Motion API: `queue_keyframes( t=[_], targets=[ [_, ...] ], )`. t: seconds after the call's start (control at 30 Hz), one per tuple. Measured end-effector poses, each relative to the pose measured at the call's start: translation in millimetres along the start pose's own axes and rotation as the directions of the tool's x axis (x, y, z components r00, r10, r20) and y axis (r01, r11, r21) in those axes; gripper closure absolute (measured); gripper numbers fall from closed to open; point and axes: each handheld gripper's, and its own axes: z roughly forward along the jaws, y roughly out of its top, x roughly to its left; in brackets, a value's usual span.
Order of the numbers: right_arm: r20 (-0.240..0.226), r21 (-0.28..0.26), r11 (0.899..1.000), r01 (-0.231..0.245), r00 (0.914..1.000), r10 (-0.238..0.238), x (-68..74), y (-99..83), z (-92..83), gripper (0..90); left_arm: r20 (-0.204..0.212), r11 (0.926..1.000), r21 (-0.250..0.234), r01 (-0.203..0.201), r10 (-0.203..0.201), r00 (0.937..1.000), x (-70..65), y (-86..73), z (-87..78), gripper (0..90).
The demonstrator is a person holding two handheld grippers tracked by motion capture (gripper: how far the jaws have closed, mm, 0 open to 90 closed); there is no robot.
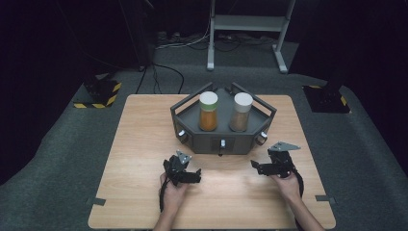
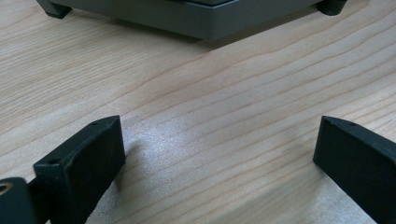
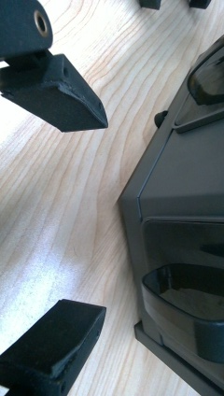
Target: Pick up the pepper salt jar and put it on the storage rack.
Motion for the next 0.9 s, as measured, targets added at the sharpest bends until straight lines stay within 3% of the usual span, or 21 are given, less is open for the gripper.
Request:
queue_keyframes(
  t=[0.9],
  targets=[
    [0.004,0.035,0.999,-0.03,0.9995,0.03,3.4,-22.6,17.6,8.9,-0.001,1.0,0.001,-0.002,0.002,1.0,-0.1,0.2,-0.1,2.2]
  ],
)
